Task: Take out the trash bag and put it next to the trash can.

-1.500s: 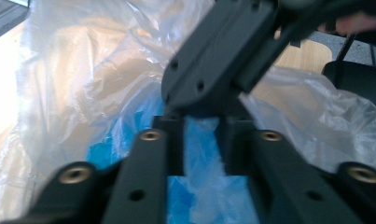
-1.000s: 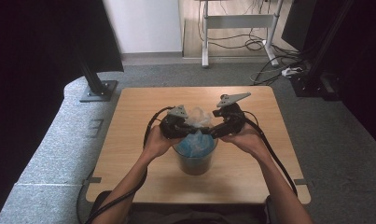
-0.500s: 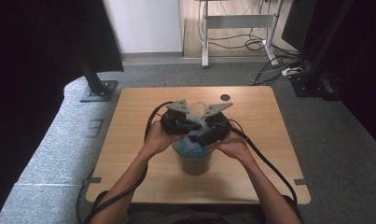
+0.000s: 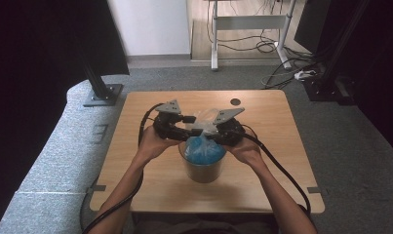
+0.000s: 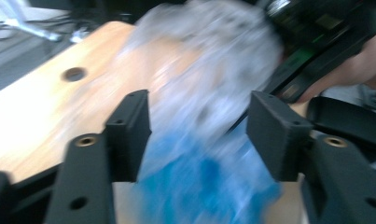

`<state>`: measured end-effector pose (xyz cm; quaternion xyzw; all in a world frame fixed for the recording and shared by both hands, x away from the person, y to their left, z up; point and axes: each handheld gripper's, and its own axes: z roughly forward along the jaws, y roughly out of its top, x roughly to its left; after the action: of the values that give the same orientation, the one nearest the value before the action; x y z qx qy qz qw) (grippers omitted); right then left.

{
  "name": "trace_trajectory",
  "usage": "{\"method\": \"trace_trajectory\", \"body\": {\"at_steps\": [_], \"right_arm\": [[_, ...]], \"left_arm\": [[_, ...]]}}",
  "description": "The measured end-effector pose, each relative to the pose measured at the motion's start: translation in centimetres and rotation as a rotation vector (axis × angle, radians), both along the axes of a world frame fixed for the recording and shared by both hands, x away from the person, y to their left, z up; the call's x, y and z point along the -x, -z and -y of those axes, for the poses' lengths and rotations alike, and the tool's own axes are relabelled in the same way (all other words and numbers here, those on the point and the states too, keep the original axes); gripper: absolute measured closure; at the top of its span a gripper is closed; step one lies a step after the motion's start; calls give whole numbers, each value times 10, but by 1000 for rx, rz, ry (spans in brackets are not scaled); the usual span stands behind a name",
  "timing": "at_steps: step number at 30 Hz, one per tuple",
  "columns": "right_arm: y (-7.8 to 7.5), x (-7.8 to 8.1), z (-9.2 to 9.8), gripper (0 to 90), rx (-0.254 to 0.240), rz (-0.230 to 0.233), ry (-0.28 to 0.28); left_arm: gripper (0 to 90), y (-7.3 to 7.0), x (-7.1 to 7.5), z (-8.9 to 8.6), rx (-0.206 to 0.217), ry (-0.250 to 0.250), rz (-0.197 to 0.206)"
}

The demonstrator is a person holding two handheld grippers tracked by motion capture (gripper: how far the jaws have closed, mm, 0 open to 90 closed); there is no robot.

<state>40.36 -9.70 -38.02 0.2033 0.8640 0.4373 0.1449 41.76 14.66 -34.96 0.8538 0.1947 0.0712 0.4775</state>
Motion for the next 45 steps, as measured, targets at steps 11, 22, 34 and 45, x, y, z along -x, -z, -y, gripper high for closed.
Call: {"method": "trace_trajectory", "body": {"at_steps": [11,22,34,45], "right_arm": [[-24,3,20,842,-148,-12,-29],[-17,2,5,253,-43,-46,-12],[-5,-2,-14,482,73,-90,20],[-12,-7,-8,798,80,-133,-6]], "left_arm": [[464,21,-6,0,-42,37,-46],[890,9,-5,21,-10,110,-42],[885,1,1,33,-18,147,-29],[273,3,-2,4,-10,31,-23]]}}
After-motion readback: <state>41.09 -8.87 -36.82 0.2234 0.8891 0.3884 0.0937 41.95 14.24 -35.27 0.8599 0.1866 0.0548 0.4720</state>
